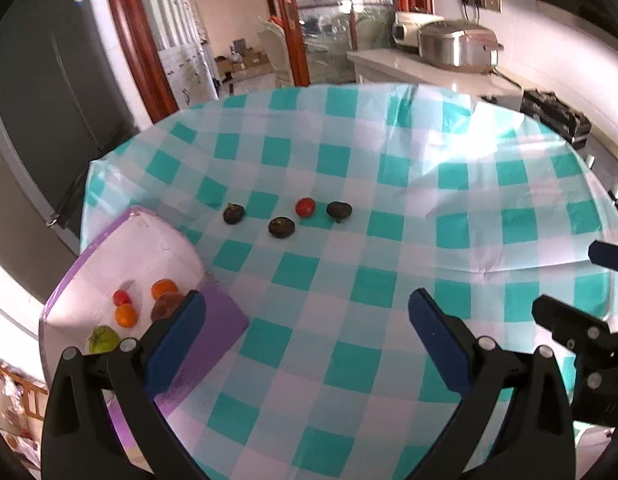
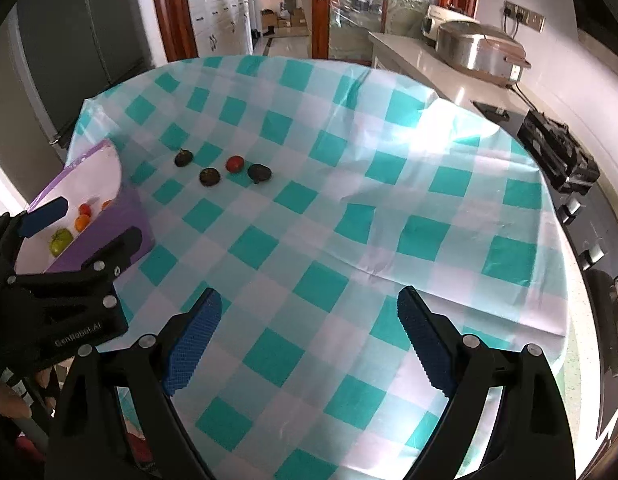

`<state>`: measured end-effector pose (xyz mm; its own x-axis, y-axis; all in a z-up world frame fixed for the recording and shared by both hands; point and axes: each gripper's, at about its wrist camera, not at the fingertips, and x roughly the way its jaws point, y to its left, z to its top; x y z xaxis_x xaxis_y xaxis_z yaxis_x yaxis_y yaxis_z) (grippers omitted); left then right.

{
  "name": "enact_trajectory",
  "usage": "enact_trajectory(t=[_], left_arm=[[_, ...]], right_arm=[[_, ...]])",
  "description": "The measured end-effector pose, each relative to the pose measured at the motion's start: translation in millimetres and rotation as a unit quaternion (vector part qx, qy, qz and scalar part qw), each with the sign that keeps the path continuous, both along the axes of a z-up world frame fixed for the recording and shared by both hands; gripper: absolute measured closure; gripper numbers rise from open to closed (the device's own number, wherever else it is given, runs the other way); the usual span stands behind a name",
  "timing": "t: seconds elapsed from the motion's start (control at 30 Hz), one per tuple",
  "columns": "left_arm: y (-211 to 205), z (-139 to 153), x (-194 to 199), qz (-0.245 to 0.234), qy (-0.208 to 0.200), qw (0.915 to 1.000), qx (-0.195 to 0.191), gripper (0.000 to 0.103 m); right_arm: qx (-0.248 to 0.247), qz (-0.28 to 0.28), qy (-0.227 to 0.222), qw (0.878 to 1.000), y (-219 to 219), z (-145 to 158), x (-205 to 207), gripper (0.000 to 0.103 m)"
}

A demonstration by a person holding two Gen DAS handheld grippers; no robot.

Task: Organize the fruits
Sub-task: 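Grasp a dark dried fruit with the right tool while the left tool grasps another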

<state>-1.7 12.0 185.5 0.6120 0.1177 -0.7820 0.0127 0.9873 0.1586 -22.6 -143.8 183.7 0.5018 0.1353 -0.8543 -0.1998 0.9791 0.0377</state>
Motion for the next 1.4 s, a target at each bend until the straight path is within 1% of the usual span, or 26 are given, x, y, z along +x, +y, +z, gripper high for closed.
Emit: enact_trajectory(t=[0.13,0.23,0.27,0.33,0.37,0.4,0.43,0.5,0.57,0.63,0.67,0.7,0.77,0.8,0.87,0.93,0.97,1.0,1.03,1.07,1.1,1.17,1.23,1.27,1.33,1.4], left_arm=[[7.8,-16.9,37.3,-0.012,0.023,0.9996,0.010,0.002],[22.1,-26.4,72.2,-0.003,0.042,0.9990,0.011,0.002],[31.2,-32.8,88.9,0.009,0.057,0.9982,0.012,0.002],[47.4,-51.3,117.6,0.026,0.108,0.9938,0.000,0.002],[59.7,-65.9,134.6,0.038,0.145,0.9885,-0.022,0.002],[71.2,-77.4,146.9,0.052,0.165,0.9839,-0.043,0.002],[79.2,-85.9,156.0,0.062,0.174,0.9813,-0.053,0.002],[87.4,-97.9,169.3,0.065,0.181,0.9798,-0.053,0.005],[96.0,-106.8,184.1,0.061,0.184,0.9794,-0.057,0.005],[104.1,-112.4,194.6,0.062,0.188,0.9781,-0.065,0.005],[109.0,-116.9,200.2,0.064,0.195,0.9761,-0.071,0.005],[110.6,-119.0,205.3,0.061,0.194,0.9768,-0.066,0.005],[112.1,-121.2,214.9,0.061,0.192,0.9768,-0.071,0.005],[113.5,-121.2,218.6,0.068,0.189,0.9768,-0.074,0.005],[117.5,-123.5,225.5,0.088,0.187,0.9763,-0.063,0.005],[120.0,-124.1,229.5,0.100,0.187,0.9753,-0.061,0.005],[118.0,-124.8,230.6,0.099,0.188,0.9757,-0.055,0.005],[114.7,-125.7,231.2,0.093,0.190,0.9764,-0.045,0.005],[111.4,-126.1,231.7,0.083,0.191,0.9769,-0.047,0.005],[105.5,-125.9,231.6,0.070,0.191,0.9782,-0.042,0.006],[97.8,-123.7,230.5,0.058,0.177,0.9823,-0.019,0.006],[88.0,-122.0,230.5,0.039,0.162,0.9861,-0.002,0.006],[83.2,-130.2,234.7,0.039,0.176,0.9836,-0.004,0.006],[82.8,-138.8,238.1,0.047,0.188,0.9809,-0.008,0.006],[81.7,-153.2,243.1,0.059,0.203,0.9775,-0.006,0.007],[79.6,-167.1,248.0,0.069,0.210,0.9751,-0.012,0.015]], right_arm=[[0.001,-0.006,0.024,1.000,9.7,-20.4,35.4,0.016],[0.004,-0.009,0.043,0.999,22.4,-40.1,67.6,0.016],[0.006,-0.009,0.048,0.999,28.5,-49.1,80.3,0.016],[0.016,-0.001,0.055,0.998,42.2,-68.8,106.5,0.016],[0.020,0.006,0.056,0.998,46.6,-75.4,116.2,0.016],[0.023,0.016,0.055,0.998,53.2,-83.4,127.9,0.017],[0.023,0.029,0.051,0.998,63.0,-94.2,143.1,0.017],[0.023,0.053,0.042,0.997,76.5,-107.7,162.7,0.019],[0.016,0.084,0.030,0.996,91.3,-123.6,182.6,0.023],[0.004,0.105,0.033,0.994,103.8,-139.9,199.8,0.027],[-0.001,0.113,0.035,0.993,110.5,-150.1,210.9,0.030],[-0.002,0.117,0.036,0.993,114.3,-154.8,216.4,0.030],[0.004,0.127,0.034,0.991,123.1,-164.6,229.4,0.030],[0.006,0.132,0.033,0.991,126.7,-167.7,233.8,0.030],[0.004,0.144,0.027,0.989,134.6,-174.2,242.2,0.030],[0.006,0.156,0.024,0.988,141.2,-179.5,249.4,0.032],[0.004,0.160,0.023,0.987,143.5,-181.6,252.4,0.038],[-0.001,0.165,0.020,0.986,146.8,-183.9,253.8,0.047],[-0.003,0.170,0.011,0.985,149.5,-184.7,254.0,0.048],[-0.005,0.168,0.006,0.986,150.6,-185.1,253.7,0.057],[-0.005,0.164,0.003,0.986,150.7,-185.3,253.3,0.063],[-0.008,0.146,-0.003,0.989,146.1,-185.9,250.9,0.063],[0.004,0.112,-0.004,0.994,132.4,-184.1,247.7,0.063],[0.014,0.081,-0.003,0.997,120.1,-181.9,245.3,0.063],[0.026,0.044,-0.002,0.999,101.8,-176.5,239.9,0.063],[0.033,0.019,-0.003,0.999,86.3,-170.0,230.8,0.063]])
